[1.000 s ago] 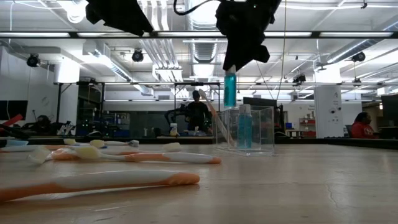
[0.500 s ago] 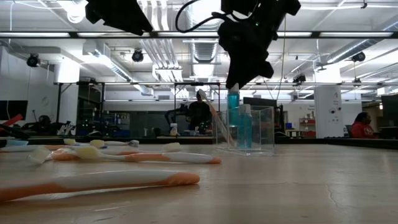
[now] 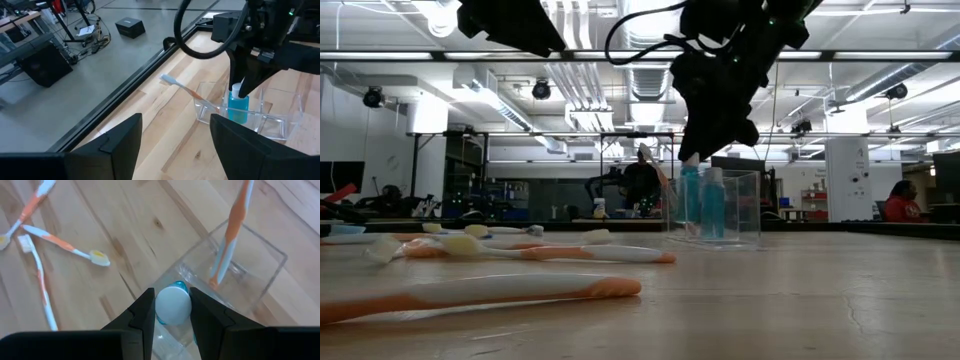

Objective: Pick & Place toothbrushing station
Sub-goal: Put the mouthwash into the transparent organizer

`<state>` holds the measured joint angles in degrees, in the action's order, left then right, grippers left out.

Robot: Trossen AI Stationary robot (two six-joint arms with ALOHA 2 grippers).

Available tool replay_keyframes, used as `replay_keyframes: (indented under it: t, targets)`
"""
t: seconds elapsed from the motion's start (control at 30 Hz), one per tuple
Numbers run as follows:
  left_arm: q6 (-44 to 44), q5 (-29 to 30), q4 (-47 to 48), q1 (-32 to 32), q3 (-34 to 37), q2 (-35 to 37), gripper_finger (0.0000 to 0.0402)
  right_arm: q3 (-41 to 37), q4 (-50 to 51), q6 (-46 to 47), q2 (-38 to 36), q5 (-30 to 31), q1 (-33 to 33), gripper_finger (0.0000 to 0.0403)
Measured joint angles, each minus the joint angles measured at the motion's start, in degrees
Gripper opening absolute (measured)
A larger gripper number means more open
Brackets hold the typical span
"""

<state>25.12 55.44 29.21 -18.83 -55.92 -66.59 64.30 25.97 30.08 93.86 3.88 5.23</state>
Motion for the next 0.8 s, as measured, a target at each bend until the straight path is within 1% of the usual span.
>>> replay_keyframes:
  t: [0.27,0.63,0.8]
  targets:
    - [-0.02,0.00,0.00,0.00,0.00,0.00,0.0239,-2.68,-1.98,-0.03,-0.15,-0.88,-0.04,0.0095]
    - [0.02,0.00,0.00,0.00,0.00,0.00,0.0239,-2.87,-2.61,-0.40,-0.13,-1.68,-0.35,0.0096]
    - [0.04,0.00,0.00,0.00,0.00,-0.02,0.0239,-2.89,-2.57,-0.49,-0.11,-2.62,-0.35,0.0104]
